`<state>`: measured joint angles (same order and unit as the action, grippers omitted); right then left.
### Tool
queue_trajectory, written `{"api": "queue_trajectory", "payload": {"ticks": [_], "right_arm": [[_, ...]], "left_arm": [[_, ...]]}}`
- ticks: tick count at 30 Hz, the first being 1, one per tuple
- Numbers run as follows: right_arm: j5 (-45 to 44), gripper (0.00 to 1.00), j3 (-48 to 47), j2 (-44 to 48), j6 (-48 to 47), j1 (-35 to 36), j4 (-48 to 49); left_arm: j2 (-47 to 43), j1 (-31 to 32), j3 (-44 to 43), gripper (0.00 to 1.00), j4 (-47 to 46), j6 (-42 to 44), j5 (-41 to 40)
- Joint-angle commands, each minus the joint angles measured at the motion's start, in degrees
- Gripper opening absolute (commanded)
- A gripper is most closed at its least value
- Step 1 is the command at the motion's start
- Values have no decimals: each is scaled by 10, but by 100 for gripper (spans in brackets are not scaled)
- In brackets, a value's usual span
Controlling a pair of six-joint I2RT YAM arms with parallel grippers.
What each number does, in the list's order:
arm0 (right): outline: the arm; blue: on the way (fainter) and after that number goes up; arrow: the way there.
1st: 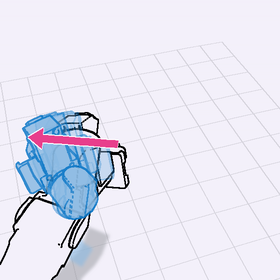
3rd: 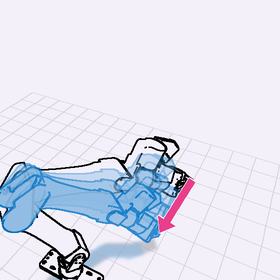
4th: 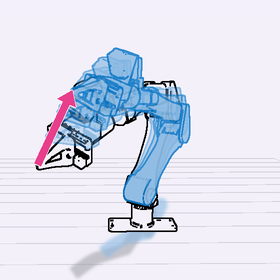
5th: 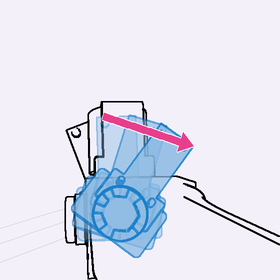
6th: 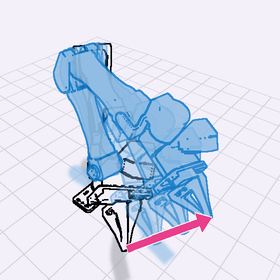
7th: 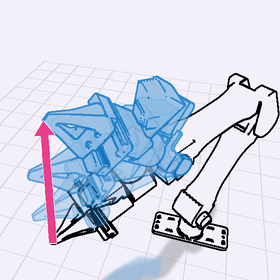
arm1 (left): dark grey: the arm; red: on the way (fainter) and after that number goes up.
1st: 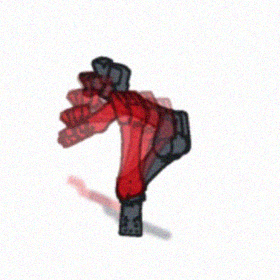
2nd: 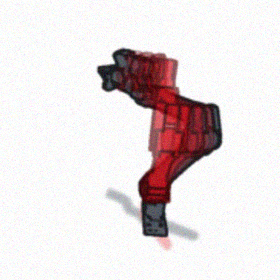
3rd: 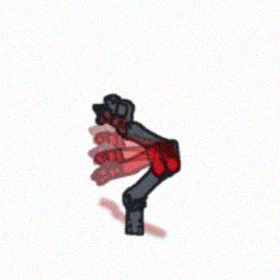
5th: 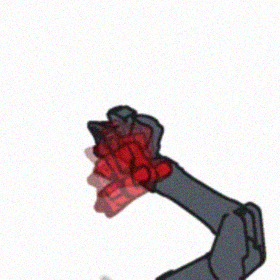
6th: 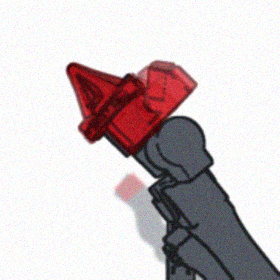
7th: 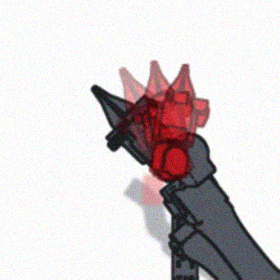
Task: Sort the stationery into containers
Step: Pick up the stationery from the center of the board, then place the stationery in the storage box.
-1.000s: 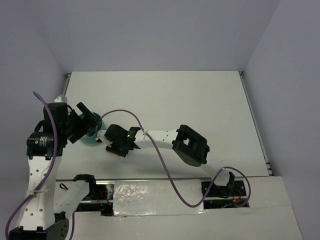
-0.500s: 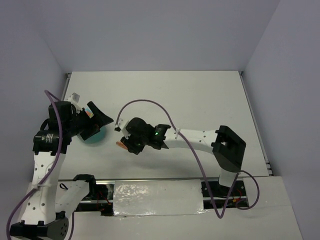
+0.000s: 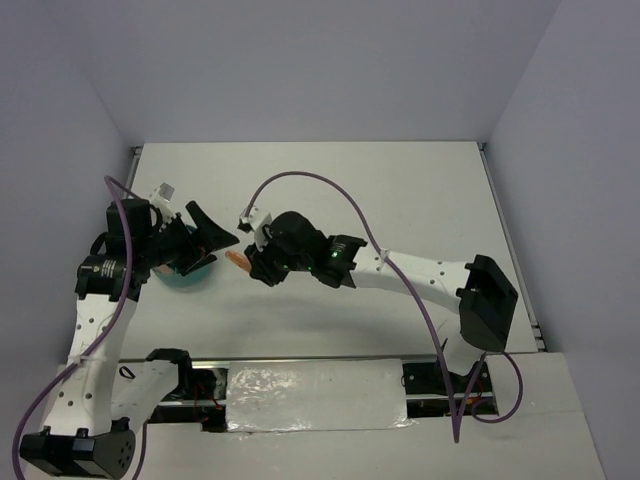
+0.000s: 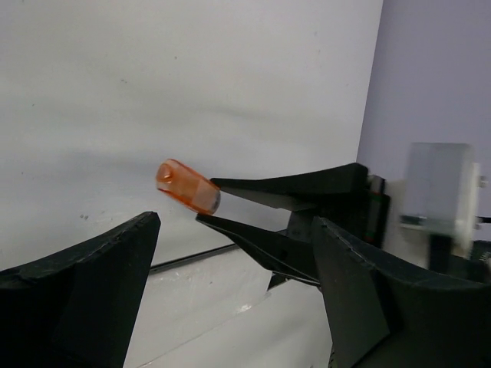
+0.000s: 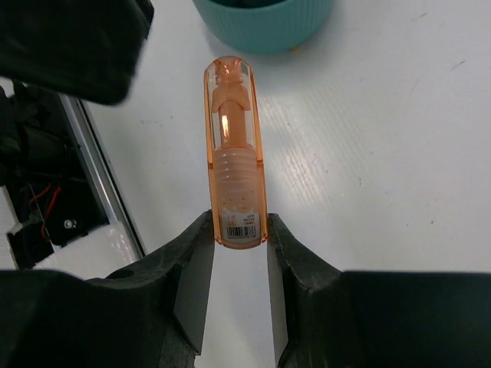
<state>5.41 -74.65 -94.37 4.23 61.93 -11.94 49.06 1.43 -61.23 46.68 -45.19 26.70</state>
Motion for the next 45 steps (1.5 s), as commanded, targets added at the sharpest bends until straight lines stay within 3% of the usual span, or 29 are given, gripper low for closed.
{"api": "queue_trajectory", "payload": {"ticks": [1, 8, 14, 17, 18, 20, 21, 24, 26, 28, 29, 30, 34, 40, 45], "right_arm": [[9, 12, -15, 51, 10, -10, 59], [33, 12, -37, 57, 0, -15, 40], [67, 13, -57, 65, -4, -15, 37], [75, 13, -66, 62, -9, -15, 26], [79, 13, -70, 58, -9, -16, 21], [92, 14, -73, 53, -7, -22, 18], [94, 14, -73, 52, -5, -23, 18], [100, 16, -79, 42, 8, -31, 19], [104, 18, -83, 34, 16, -35, 17], [109, 38, -88, 30, 23, -42, 13], [107, 82, -87, 30, 37, -44, 14], [96, 98, -84, 30, 46, -50, 13], [86, 100, -54, 51, 80, -87, 13], [71, 100, 7, 118, 51, -107, 2], [64, 100, 37, 160, 32, -111, -26]], "left_arm": [[3, 3, -15, 94, 11, 12, -12], [16, 4, -19, 95, -14, 6, 20], [18, 4, -16, 89, -24, 7, 22], [17, 4, -15, 73, -31, 6, 27], [16, 5, -14, 57, -33, 5, 31], [17, 5, -15, 39, -39, 3, 39], [17, 5, -16, 22, -40, 3, 41], [17, 5, -13, 0, -45, 2, 46], [16, 5, -9, 0, -48, 0, 52], [13, 5, -4, 0, -53, -1, 48], [13, 5, -6, 0, -46, 2, 20], [19, 5, -20, 0, -16, 16, -7], [47, 4, -67, 0, 48, 68, -181], [107, 3, -101, 0, 37, 159, -396], [135, -1, -47, 0, -59, 279, -411]]}}
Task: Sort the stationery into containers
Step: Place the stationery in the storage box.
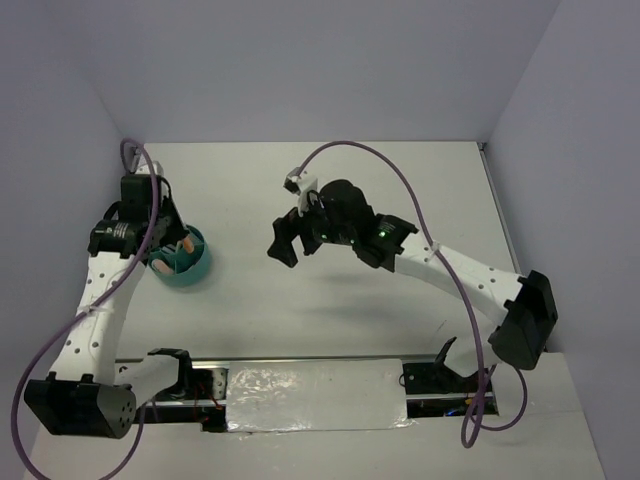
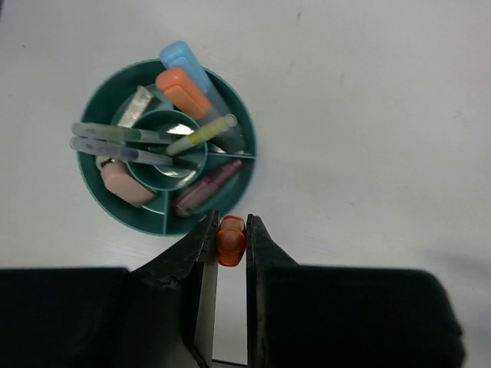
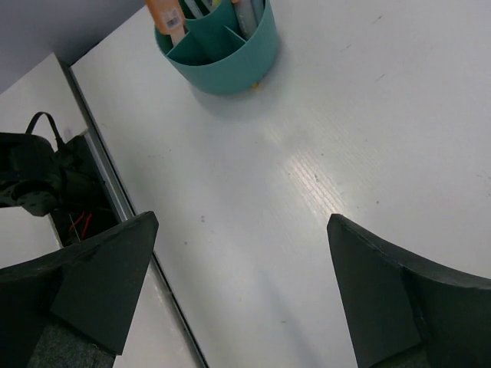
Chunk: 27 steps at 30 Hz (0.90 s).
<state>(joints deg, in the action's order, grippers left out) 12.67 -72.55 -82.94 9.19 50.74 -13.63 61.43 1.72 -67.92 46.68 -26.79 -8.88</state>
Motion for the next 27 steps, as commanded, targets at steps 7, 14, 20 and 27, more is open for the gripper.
{"api": "queue_trajectory", "payload": {"ticks": [7, 14, 20, 27], "right_arm": [[7, 100, 62, 95, -15, -1, -4], [17, 100, 69, 100, -19, -1, -10], [15, 100, 48, 92, -29, -2, -22], [8, 100, 22, 90, -40, -2, -35]], "left_arm": [[30, -9, 86, 0, -145, 176, -18], [41, -9, 106, 7, -185, 187, -17], [46, -9, 118, 33, -183, 183, -29], [8, -9, 131, 64, -168, 172, -33]]}}
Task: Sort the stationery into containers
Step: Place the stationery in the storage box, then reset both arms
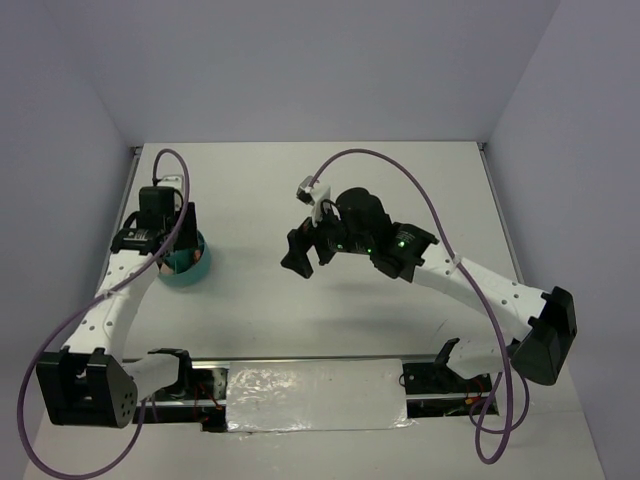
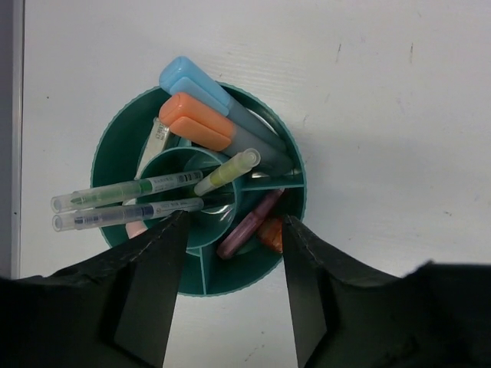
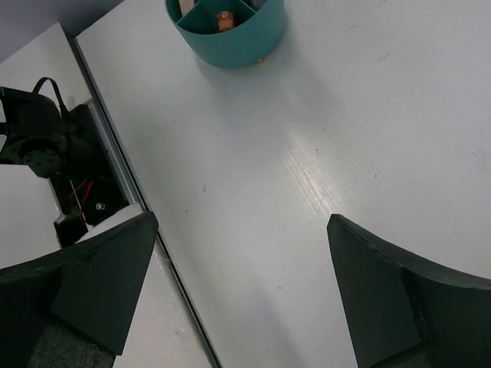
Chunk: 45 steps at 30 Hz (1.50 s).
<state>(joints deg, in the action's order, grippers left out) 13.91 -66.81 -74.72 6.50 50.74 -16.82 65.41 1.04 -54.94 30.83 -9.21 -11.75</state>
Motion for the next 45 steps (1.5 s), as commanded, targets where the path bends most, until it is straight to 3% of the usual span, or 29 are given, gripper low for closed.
{"api": "queue_trajectory", "payload": {"ticks": [1, 4, 5, 6, 11, 15, 22, 32, 45], "right_arm": [[-6, 100, -38, 10, -13, -2, -3], [-21, 100, -53, 19, -6, -4, -16], [-34, 100, -59, 22, 1, -5, -22], [-55, 100, -67, 26, 6, -4, -33], [-294, 100, -160, 61, 66, -6, -172], [-424, 100, -218, 108, 121, -10, -282], [-447, 100, -233, 200, 170, -11, -405], [-494, 100, -205, 304, 165, -11, -470], [-516, 100, -175, 344, 220, -11, -512]], "left_arm": [[-36, -2, -1, 65, -9, -6, -5], [-53, -2, -24, 73, 19, -21, 17], [-60, -2, -32, 96, 35, -28, 29], [-66, -2, -50, 99, 45, -36, 38], [-103, -2, -114, 99, 113, -99, 48], [-142, -2, -160, 100, 173, -145, 24], [-254, -2, -156, 99, 211, -223, -2], [-382, -2, -175, 100, 336, -213, -72], [-404, -2, -195, 99, 368, -165, -92]]}}
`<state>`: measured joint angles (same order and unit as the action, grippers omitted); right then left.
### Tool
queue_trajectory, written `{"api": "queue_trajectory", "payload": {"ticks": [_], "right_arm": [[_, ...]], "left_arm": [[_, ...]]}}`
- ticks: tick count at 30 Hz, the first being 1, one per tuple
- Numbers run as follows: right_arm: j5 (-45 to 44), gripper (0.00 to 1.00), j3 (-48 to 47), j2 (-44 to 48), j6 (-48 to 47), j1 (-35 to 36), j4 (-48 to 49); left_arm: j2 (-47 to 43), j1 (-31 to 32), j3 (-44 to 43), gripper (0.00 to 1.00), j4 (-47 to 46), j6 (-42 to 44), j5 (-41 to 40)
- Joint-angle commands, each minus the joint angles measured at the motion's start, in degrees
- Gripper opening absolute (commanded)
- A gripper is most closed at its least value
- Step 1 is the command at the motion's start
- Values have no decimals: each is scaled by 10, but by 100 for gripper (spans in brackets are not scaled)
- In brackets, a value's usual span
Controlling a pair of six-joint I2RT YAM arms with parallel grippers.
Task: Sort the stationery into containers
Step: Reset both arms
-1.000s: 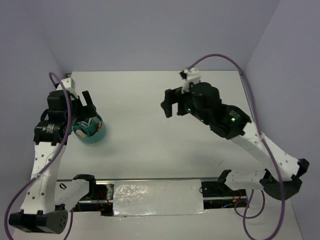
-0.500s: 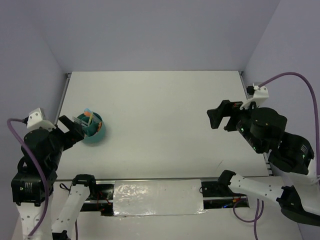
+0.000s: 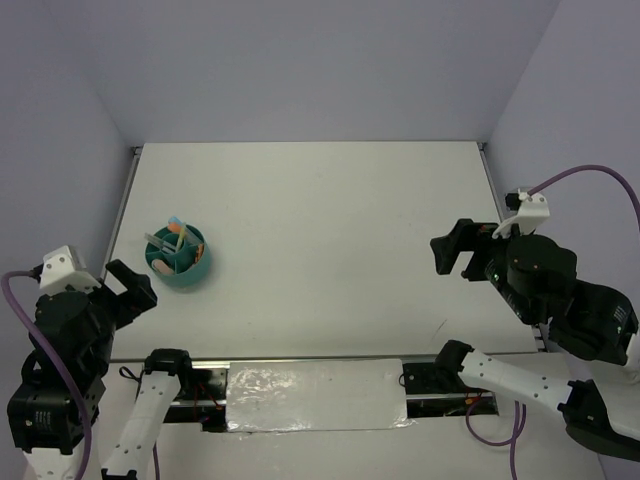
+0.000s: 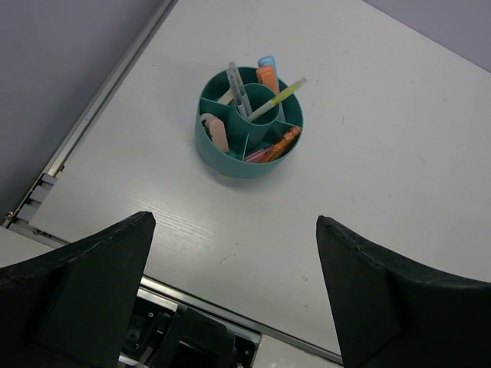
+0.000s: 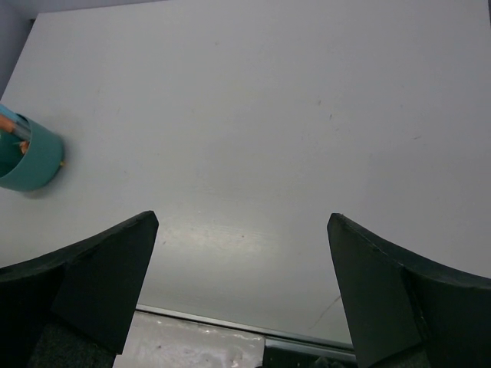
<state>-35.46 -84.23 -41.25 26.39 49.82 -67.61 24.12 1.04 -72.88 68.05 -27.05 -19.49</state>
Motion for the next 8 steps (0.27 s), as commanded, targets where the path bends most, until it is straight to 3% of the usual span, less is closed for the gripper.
{"api": "queue_trajectory", "payload": {"ticks": [1, 8], "right_arm": [[-29, 100, -2, 10, 30, -2, -6], [-44, 100, -7, 22, 60, -2, -5]], "left_arm": [[9, -2, -16, 99, -8, 12, -17], [15, -2, -15, 99, -49, 1, -21]]}}
